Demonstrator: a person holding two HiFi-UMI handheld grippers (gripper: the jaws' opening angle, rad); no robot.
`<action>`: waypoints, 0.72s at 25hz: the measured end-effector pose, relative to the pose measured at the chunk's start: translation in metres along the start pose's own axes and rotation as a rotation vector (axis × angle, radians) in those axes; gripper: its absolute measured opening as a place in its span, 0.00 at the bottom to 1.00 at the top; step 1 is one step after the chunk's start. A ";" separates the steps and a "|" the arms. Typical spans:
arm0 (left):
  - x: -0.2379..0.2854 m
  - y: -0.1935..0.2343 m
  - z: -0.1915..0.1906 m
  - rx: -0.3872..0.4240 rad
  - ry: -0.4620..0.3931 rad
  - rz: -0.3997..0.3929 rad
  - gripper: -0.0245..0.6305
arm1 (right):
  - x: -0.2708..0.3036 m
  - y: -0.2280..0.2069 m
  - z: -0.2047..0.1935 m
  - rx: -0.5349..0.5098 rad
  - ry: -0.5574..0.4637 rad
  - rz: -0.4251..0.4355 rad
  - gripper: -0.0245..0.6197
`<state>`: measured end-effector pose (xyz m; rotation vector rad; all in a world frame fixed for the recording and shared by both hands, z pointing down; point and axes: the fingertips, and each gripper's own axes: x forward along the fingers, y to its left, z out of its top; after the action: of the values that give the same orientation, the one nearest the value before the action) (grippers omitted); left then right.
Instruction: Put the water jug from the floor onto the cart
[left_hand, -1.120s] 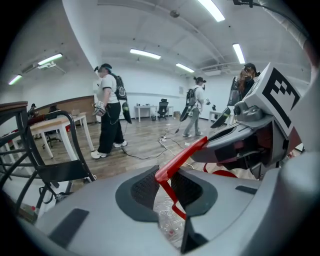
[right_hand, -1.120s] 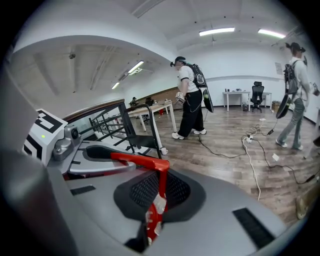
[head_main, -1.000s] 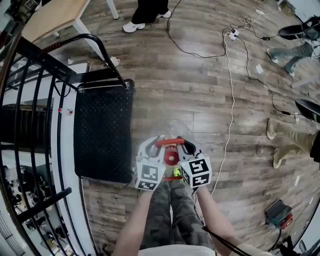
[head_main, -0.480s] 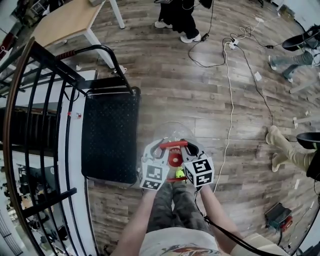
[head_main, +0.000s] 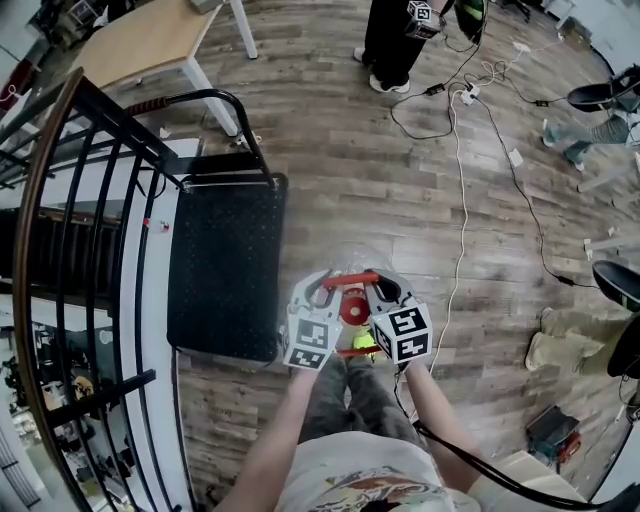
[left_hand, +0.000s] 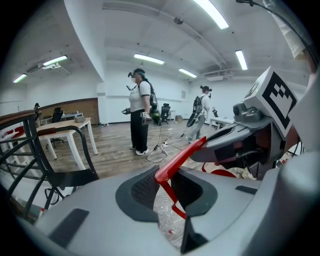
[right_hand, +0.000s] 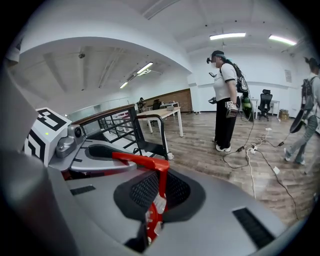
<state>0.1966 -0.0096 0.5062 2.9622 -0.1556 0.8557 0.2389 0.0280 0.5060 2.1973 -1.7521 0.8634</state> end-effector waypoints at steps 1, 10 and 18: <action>-0.002 0.003 0.000 0.000 -0.001 0.000 0.15 | 0.001 0.003 0.002 0.001 0.002 -0.001 0.07; -0.025 0.040 0.002 -0.020 -0.025 0.019 0.15 | 0.022 0.035 0.025 -0.027 -0.004 0.006 0.07; -0.046 0.097 -0.003 -0.051 -0.042 0.123 0.15 | 0.065 0.075 0.049 -0.083 -0.013 0.096 0.07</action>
<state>0.1454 -0.1022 0.4871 2.9499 -0.3597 0.7899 0.1923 -0.0704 0.4870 2.0863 -1.8783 0.7836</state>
